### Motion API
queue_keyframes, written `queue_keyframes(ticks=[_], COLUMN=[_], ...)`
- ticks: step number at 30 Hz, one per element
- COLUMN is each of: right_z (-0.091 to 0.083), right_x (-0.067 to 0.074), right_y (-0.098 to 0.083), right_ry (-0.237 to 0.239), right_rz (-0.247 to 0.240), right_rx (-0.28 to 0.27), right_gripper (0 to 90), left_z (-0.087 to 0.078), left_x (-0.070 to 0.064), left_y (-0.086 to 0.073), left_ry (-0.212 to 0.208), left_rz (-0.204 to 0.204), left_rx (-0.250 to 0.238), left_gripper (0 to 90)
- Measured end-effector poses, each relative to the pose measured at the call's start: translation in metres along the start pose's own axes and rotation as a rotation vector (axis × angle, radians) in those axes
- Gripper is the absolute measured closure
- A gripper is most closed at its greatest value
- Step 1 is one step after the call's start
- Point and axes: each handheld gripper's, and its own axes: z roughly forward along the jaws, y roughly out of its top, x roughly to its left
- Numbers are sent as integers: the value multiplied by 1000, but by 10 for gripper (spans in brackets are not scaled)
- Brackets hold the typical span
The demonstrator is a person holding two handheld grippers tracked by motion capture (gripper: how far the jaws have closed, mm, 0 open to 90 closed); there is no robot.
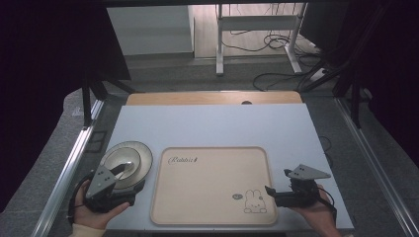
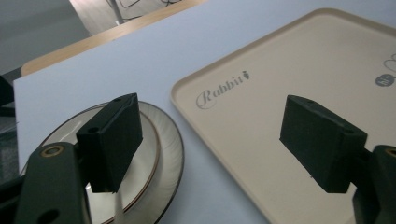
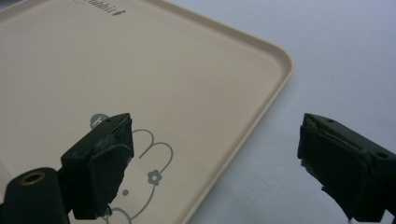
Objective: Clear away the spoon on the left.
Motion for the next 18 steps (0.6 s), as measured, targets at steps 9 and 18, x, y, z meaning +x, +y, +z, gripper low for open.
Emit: queue_keyframes(ticks=[9,18], right_z=[1,3], right_x=[-1,-4], right_y=[-1,-2], right_ry=[0,-12], right_rz=[1,14], right_rx=[13,25], right_gripper=[111,112], left_z=[-12,-17], left_x=[12,18], left_y=[-26,-38], left_ry=[87,107], left_rz=[-24,-34], left_rx=[-7,1], left_gripper=[236,241])
